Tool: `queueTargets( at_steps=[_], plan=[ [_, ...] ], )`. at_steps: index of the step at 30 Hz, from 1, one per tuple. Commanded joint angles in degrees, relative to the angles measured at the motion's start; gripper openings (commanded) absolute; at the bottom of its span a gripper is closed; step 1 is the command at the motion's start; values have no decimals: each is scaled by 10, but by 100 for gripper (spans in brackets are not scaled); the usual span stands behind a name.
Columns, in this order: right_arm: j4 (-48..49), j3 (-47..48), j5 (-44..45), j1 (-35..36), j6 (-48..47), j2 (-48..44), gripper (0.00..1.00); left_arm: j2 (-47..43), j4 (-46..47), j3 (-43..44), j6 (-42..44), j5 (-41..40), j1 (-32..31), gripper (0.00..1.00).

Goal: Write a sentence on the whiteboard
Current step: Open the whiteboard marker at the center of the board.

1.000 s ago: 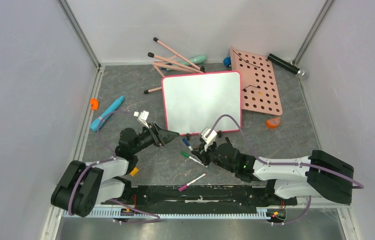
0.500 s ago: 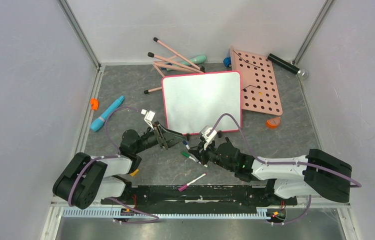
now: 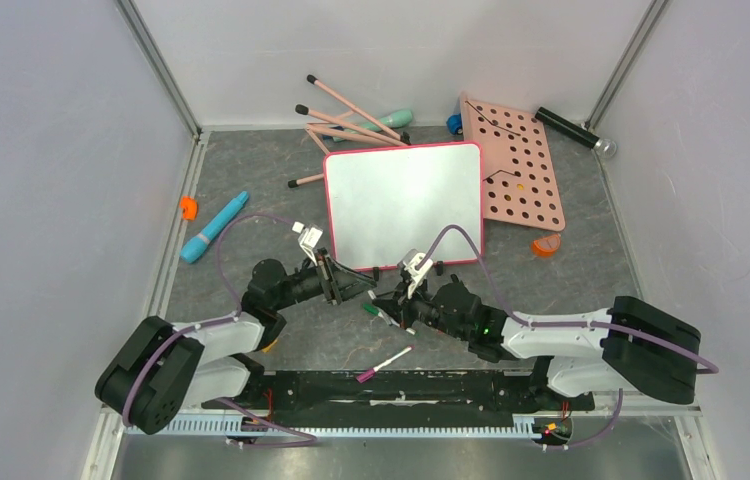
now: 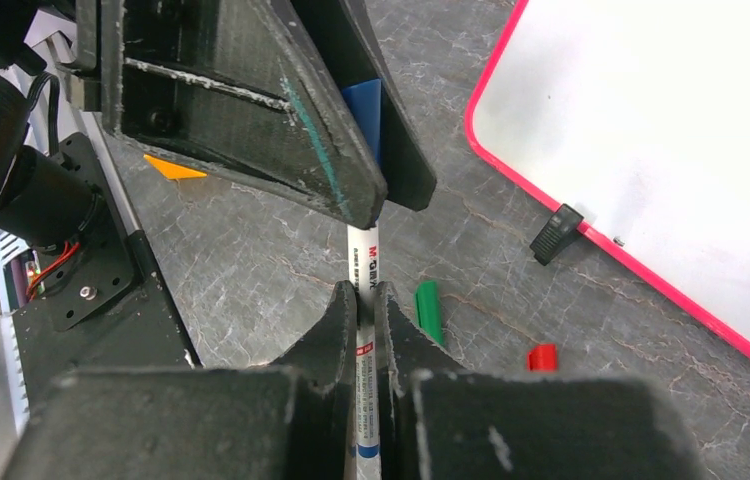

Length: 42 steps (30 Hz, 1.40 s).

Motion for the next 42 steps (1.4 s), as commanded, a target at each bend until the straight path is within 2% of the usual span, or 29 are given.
queueTargets(
  at_steps=[1, 3, 4, 6, 9, 10, 11, 12, 13, 14, 16, 21, 26, 28, 31, 34, 38, 42],
  plan=[
    [30, 12, -16, -3, 8, 4, 0, -13, -9, 18, 34, -16, -3, 42],
    [28, 12, -16, -4, 9, 5, 0, -20, -13, 16, 37, -18, -3, 38],
    [28, 12, -16, -3, 9, 6, 0, -23, -17, 16, 39, -19, -3, 31],
    [28, 11, -16, -4, 10, 4, 1, -31, -29, 18, 44, -23, -3, 5],
    [33, 8, -15, -4, 12, 1, 4, -42, -39, 15, 46, -32, -3, 2],
    [35, 6, -15, -5, 13, -1, 9, -47, -40, 13, 47, -35, -3, 2],
    [39, 4, -17, -6, 14, -3, 20, -52, -41, 11, 45, -36, -3, 2],
    [45, 2, -23, -7, 16, -6, 43, -60, -43, 9, 44, -38, -3, 2],
    [52, -1, -25, -7, 19, -11, 57, -69, -47, 8, 43, -42, -2, 2],
    [61, -7, -25, -8, 24, -17, 65, -81, -57, 6, 41, -47, -2, 2],
    [89, -21, -22, -11, 40, -32, 72, -113, -81, 3, 19, -66, -2, 2],
    [171, -51, -34, -40, 132, -71, 74, -222, -116, 6, -84, -133, -2, 2],
    [409, -108, -30, -62, 287, -65, 73, -319, -191, 21, -147, -221, -2, 2],
    [459, -101, -17, -62, 331, -43, 69, -337, -201, 23, -172, -244, -2, 2],
    [491, -60, -38, -62, 370, 0, 65, -347, -176, 20, -217, -266, -2, 2],
    [529, -11, -87, -61, 401, 48, 63, -345, -176, 26, -217, -277, -2, 2],
    [501, 44, -128, -61, 424, 83, 62, -342, -171, 38, -239, -270, -2, 2],
    [512, 46, -129, -61, 437, 97, 58, -358, -212, 55, -214, -269, -2, 2]
  ],
)
